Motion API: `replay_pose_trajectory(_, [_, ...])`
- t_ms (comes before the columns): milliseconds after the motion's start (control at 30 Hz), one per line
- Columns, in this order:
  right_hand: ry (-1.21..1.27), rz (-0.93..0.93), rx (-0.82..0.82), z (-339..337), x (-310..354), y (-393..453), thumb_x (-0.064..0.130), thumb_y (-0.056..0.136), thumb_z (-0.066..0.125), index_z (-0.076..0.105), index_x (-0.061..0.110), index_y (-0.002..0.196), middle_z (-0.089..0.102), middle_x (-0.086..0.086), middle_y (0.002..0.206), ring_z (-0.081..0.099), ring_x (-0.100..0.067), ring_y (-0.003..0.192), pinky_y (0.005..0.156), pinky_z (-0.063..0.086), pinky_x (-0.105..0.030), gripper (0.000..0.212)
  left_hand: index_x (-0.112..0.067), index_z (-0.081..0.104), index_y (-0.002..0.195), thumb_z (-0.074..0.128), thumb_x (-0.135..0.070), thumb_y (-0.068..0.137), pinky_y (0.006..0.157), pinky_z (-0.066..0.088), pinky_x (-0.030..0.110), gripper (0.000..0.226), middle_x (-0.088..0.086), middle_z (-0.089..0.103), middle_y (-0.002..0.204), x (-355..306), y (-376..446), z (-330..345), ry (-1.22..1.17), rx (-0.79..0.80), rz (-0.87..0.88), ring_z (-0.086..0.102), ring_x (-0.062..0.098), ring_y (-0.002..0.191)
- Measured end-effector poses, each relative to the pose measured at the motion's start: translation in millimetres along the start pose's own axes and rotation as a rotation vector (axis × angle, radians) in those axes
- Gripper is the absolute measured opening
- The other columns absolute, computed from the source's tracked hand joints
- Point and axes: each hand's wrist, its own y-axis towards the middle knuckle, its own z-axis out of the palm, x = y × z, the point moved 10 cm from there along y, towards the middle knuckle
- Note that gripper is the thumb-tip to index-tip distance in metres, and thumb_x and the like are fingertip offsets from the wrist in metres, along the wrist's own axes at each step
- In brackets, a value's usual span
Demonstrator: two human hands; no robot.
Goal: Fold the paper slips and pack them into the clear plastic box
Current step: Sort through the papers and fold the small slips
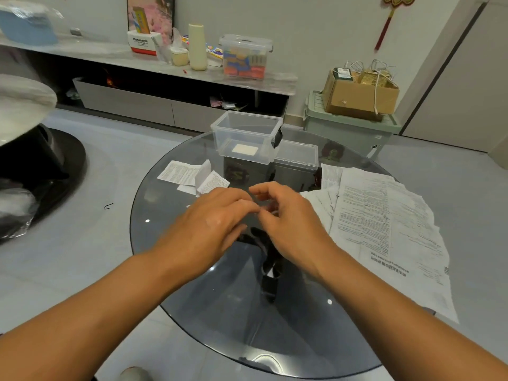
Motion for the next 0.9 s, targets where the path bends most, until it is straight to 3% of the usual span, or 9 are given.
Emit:
replay_pose_trajectory(100, [-0.283,0.047,0.030,-37,-11,-15,0.028,0.090,0.074,0.052,0.037,0.142,0.053,0.008,0.144,0.052,-0.014,0.129,0.111,0.042,-0.039,0.057,-0.017,0.065,0.124,0.069,-0.018,0.092,0.094,0.047,0.028,0.032,-0.003,0.062,0.125,-19,6,7,-0.035,-0.008,0.059,0.057,0.016,0.113])
replay_pose_trajectory(200, [-0.592,0.267,0.228,-58,-48,-41,0.042,0.081,0.080,0.024,0.045,0.154,0.036,0.009,0.159,0.038,-0.023,0.143,0.122,0.026,-0.052,0.093,-0.021,0.062,0.130,0.067,-0.024,0.095,0.100,0.043,0.021,0.035,-0.005,0.060,0.132,-38,8,25,-0.101,0.073,0.089,0.054,0.012,0.120])
replay_pose_trajectory(267, [-0.649,0.404,0.335,-67,-70,-66,0.045,0.081,0.078,0.010,0.046,0.156,0.033,0.008,0.159,0.037,-0.026,0.144,0.122,0.025,-0.054,0.101,-0.022,0.059,0.134,0.068,-0.024,0.095,0.104,0.044,0.022,0.040,-0.007,0.058,0.136,-47,9,38,-0.153,0.123,0.093,0.053,0.010,0.124])
replay_pose_trajectory(333, [-0.653,0.432,0.340,-70,-77,-80,0.039,0.085,0.071,0.012,0.043,0.155,0.040,0.005,0.150,0.046,-0.027,0.134,0.117,0.035,-0.051,0.091,-0.025,0.056,0.138,0.067,-0.026,0.096,0.106,0.044,0.026,0.044,-0.009,0.056,0.139,-53,10,47,-0.176,0.164,0.090,0.050,0.009,0.128])
replay_pose_trajectory(433, [-0.665,0.367,0.221,-77,-78,-81,0.026,0.090,0.060,0.040,0.031,0.135,0.057,0.002,0.120,0.059,-0.023,0.102,0.093,0.053,-0.042,0.050,-0.031,0.047,0.146,0.063,-0.031,0.098,0.111,0.040,0.025,0.050,-0.015,0.050,0.146,-57,15,59,-0.211,0.204,0.054,0.043,0.004,0.135])
replay_pose_trajectory(600, [-0.635,0.425,0.176,-97,-90,-78,0.034,0.094,0.067,0.065,0.027,0.101,0.066,0.004,0.100,0.061,-0.019,0.090,0.076,0.051,-0.030,0.011,-0.037,0.039,0.150,0.063,-0.040,0.097,0.115,0.034,0.022,0.058,-0.020,0.043,0.151,-59,26,68,-0.252,0.223,0.006,0.033,-0.003,0.140])
replay_pose_trajectory(667, [-0.575,0.389,0.129,-106,-82,-76,0.040,0.093,0.068,0.066,0.025,0.086,0.068,0.006,0.089,0.064,-0.020,0.087,0.074,0.051,-0.032,0.017,-0.040,0.037,0.151,0.065,-0.046,0.095,0.114,0.030,0.016,0.063,-0.023,0.040,0.153,-59,30,67,-0.274,0.222,-0.009,0.030,-0.006,0.141])
replay_pose_trajectory(767, [-0.648,0.178,0.110,-101,-48,-76,0.040,0.099,0.056,0.060,0.029,0.093,0.069,0.008,0.090,0.063,-0.018,0.085,0.076,0.055,-0.039,0.013,-0.042,0.036,0.152,0.072,-0.048,0.089,0.113,0.022,0.010,0.073,-0.025,0.036,0.154,-61,34,63,-0.335,0.212,0.004,0.026,-0.009,0.142])
replay_pose_trajectory(900, [-0.445,-0.033,0.273,-67,-10,-88,0.043,0.102,0.054,0.054,0.034,0.099,0.065,0.011,0.097,0.058,-0.009,0.087,0.079,0.052,-0.036,0.010,-0.032,0.054,0.143,0.080,-0.029,0.086,0.119,0.024,0.021,0.063,-0.016,0.048,0.151,-58,39,61,-0.355,0.176,0.091,0.030,-0.002,0.146])
